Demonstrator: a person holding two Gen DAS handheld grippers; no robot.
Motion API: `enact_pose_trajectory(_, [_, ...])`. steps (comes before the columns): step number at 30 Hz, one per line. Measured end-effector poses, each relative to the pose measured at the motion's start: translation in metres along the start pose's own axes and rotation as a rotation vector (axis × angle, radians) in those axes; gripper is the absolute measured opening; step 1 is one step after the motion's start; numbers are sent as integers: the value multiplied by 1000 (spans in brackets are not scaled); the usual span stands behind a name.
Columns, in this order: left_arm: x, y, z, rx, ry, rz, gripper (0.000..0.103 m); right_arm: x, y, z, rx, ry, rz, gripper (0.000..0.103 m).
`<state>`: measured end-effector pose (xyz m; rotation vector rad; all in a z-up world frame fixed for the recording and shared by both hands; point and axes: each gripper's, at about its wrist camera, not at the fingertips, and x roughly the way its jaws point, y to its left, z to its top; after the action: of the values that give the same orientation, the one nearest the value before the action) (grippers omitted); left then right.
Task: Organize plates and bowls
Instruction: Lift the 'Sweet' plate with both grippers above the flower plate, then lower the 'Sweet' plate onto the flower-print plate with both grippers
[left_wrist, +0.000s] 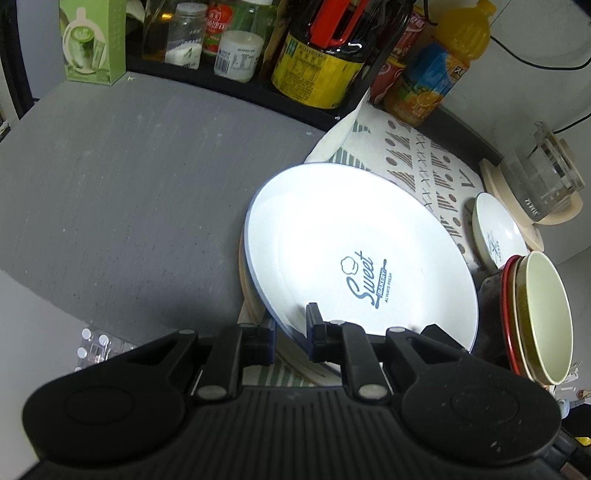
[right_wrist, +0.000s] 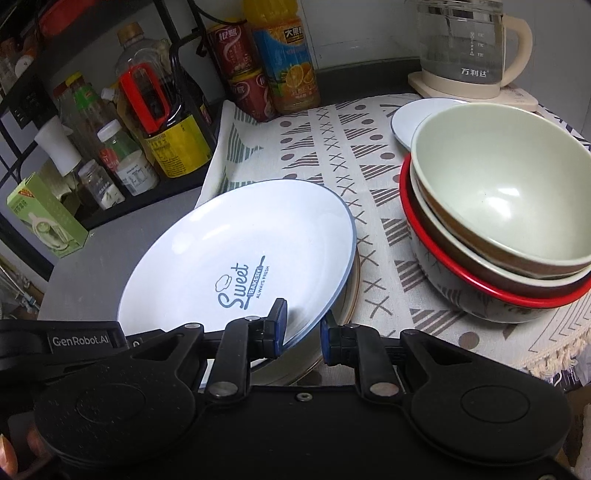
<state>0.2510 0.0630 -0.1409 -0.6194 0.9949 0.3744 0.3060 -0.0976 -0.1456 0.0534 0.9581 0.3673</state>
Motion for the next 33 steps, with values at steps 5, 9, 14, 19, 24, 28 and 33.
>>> enact_pose_trajectory(5, [5, 1, 7, 19, 42, -16, 15, 1, -5, 2, 33, 14, 12, 18])
enact_pose_trajectory(9, [6, -1, 12, 57, 78, -30, 15, 1, -7, 4, 46, 25, 24, 18])
enact_pose_trajectory(14, [5, 0, 12, 63, 99, -42, 16, -1, -7, 4, 41, 34, 24, 18])
enact_pose_trajectory(19, [5, 0, 14, 60, 141, -31, 18, 0, -5, 3, 28, 48, 23, 17])
enact_pose_trajectory(24, [4, 3, 9, 52, 152, -27, 20, -1, -4, 2, 20, 56, 25, 16])
enact_pose_trajectory(28, [6, 4, 9, 43, 159, -28, 20, -2, -4, 3, 14, 65, 20, 16])
enact_pose_trajectory(33, [10, 2, 8, 55, 163, -17, 22, 0, -4, 3, 13, 91, -18, 16])
